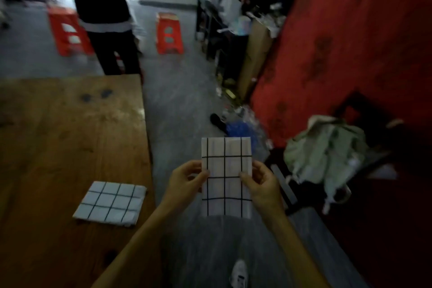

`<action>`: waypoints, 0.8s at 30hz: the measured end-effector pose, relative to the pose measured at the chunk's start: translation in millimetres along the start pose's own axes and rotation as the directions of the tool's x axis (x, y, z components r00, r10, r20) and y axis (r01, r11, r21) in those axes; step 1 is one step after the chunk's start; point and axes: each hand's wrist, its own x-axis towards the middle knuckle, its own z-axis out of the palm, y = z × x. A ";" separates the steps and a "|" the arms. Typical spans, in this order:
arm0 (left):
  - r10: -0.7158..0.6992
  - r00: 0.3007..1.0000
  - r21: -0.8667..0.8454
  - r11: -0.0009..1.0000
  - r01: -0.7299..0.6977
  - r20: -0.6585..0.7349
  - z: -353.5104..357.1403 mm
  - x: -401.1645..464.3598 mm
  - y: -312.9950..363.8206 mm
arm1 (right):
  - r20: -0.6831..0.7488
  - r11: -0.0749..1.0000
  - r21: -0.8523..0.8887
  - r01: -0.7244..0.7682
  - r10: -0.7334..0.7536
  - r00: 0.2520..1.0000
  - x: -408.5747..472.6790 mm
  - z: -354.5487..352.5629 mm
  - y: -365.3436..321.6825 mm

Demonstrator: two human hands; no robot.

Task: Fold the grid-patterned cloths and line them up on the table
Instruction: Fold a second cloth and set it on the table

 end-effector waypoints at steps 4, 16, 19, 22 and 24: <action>-0.016 0.968 0.023 0.999 0.023 -0.252 -3.4 41.8 8.9 | 0.255 0.999 0.008 0.047 -0.048 0.966 84.4 19.3 -12.4; -0.129 0.565 -0.121 0.991 0.052 -0.815 -34.9 70.6 43.7 | 0.831 0.987 0.047 0.152 -0.123 0.542 207.3 132.7 -69.0; -0.162 0.480 -0.134 0.987 0.093 -0.862 -57.7 77.0 28.5 | 0.883 0.986 0.022 0.164 -0.096 0.459 217.0 172.6 -67.1; -0.192 0.415 -0.171 0.981 0.087 -0.890 -84.3 91.0 4.7 | 0.912 0.987 0.000 0.161 -0.066 0.406 228.0 213.1 -58.0; -0.222 0.385 -0.208 0.975 0.078 -0.896 -102.1 103.7 -12.5 | 0.923 0.983 -0.029 0.181 -0.043 0.382 237.5 242.5 -49.7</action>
